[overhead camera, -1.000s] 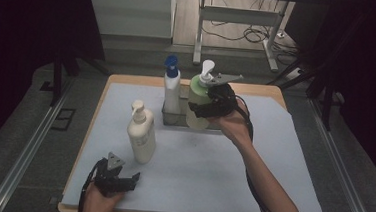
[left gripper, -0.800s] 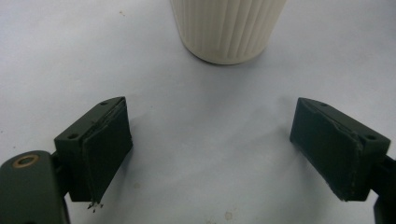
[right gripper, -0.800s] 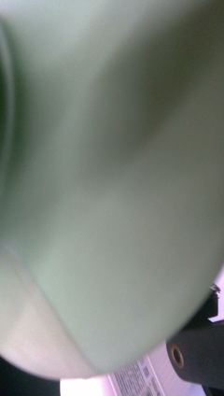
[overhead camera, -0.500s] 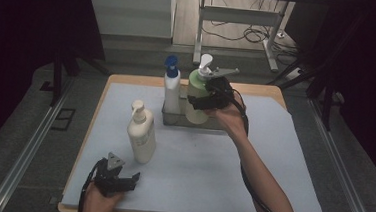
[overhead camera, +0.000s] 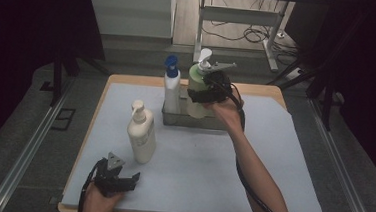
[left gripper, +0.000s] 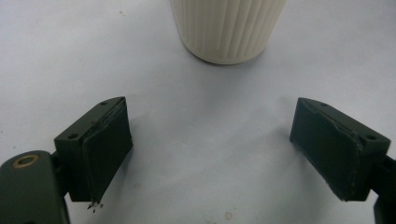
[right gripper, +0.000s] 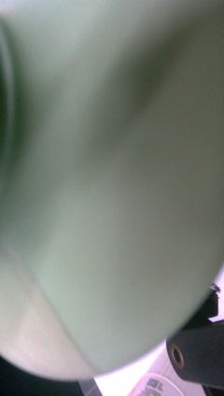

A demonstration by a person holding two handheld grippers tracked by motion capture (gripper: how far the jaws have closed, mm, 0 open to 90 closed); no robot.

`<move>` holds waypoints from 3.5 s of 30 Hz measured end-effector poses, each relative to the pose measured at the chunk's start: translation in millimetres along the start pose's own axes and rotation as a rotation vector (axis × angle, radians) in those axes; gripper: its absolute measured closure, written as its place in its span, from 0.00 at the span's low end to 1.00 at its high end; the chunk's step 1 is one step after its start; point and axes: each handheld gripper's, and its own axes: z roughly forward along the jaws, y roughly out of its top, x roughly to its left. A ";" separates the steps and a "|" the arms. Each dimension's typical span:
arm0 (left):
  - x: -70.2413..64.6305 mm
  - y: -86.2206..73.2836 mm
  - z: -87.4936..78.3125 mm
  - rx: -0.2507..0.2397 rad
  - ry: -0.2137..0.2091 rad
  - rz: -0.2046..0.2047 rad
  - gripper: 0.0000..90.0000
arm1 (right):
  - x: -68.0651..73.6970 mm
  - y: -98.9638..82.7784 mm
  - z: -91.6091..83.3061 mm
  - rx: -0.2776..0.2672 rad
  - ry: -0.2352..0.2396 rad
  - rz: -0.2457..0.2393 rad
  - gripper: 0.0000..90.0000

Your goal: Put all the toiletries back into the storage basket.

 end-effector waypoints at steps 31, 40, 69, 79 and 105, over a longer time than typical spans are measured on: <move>-0.1 -0.1 -0.2 0.002 0.000 -0.001 0.14 | -10.4 -16.0 34.0 0.040 -0.004 0.014 0.14; 0.0 -0.1 -0.2 0.002 0.000 -0.001 0.14 | -10.3 -25.0 44.2 0.072 -0.003 0.015 0.14; 0.0 -0.1 -0.3 0.003 0.000 0.001 0.14 | -17.9 -44.6 66.7 0.134 0.023 0.043 0.13; 0.0 -0.1 -0.3 0.003 0.000 0.001 0.14 | -19.0 -48.4 66.9 0.112 0.023 0.068 0.13; -0.1 -0.1 -0.2 0.003 0.001 0.001 0.14 | -22.2 -69.0 43.2 0.078 0.048 0.051 0.22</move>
